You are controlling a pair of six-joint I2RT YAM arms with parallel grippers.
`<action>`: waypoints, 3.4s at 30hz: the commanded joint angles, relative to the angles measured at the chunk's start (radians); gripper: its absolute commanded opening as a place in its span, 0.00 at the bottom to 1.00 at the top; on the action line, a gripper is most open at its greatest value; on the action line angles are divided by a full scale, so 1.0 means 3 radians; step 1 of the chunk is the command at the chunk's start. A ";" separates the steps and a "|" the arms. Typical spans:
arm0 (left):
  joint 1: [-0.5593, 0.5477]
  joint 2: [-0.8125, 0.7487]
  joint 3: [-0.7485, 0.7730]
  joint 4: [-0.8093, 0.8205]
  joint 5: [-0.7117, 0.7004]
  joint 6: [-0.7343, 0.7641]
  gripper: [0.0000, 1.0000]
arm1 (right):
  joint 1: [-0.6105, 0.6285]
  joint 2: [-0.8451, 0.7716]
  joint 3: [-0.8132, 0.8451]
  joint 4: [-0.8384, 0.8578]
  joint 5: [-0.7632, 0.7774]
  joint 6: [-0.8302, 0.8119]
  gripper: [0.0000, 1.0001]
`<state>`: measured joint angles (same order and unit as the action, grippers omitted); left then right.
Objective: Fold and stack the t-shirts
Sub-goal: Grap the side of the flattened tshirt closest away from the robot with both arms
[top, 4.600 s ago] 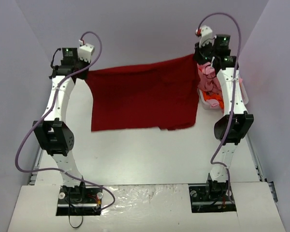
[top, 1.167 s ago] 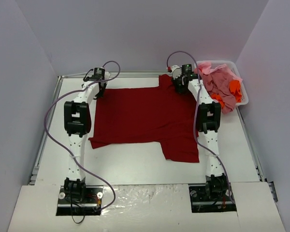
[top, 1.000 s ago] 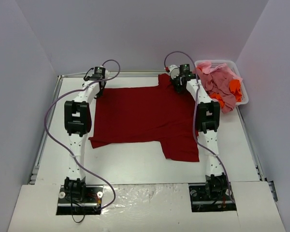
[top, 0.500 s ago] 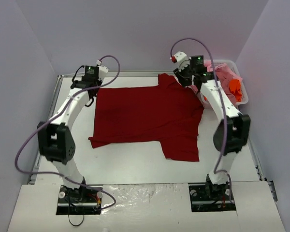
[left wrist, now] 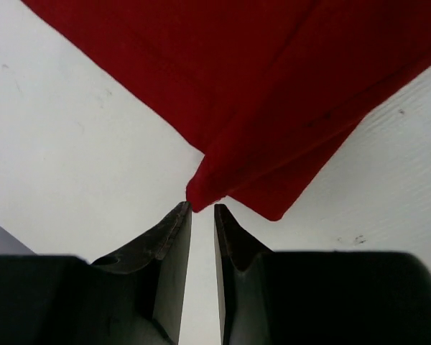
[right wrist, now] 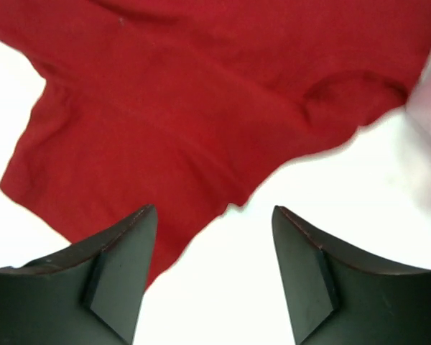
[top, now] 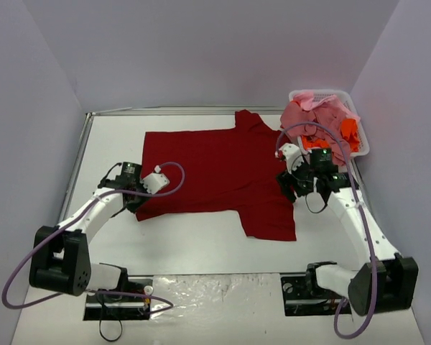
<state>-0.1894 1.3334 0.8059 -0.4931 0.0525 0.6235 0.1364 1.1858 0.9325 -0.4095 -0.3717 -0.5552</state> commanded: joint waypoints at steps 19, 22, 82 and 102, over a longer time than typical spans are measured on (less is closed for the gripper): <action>0.0002 0.0019 -0.0073 0.0166 0.0766 0.0504 0.19 | -0.0731 -0.0154 -0.0199 0.0143 -0.0489 -0.0051 0.67; 0.0008 0.0004 -0.0119 0.0166 0.0725 0.0590 0.19 | -0.0731 -0.0138 -0.0209 0.0148 -0.0474 -0.0067 0.67; 0.0115 -0.1479 -0.0370 -0.0693 0.1052 -0.0007 0.02 | -0.0654 0.0063 -0.0071 -0.1841 -0.0105 -0.2832 0.64; 0.0120 -0.1351 -0.0370 -0.0627 0.0899 -0.0079 0.02 | 0.0767 0.0168 -0.0363 -0.1718 0.0339 -0.2138 0.62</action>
<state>-0.1616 0.9352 0.6880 -0.6895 0.3305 0.6128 0.3611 1.1824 0.8276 -0.9051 -0.3069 -1.2308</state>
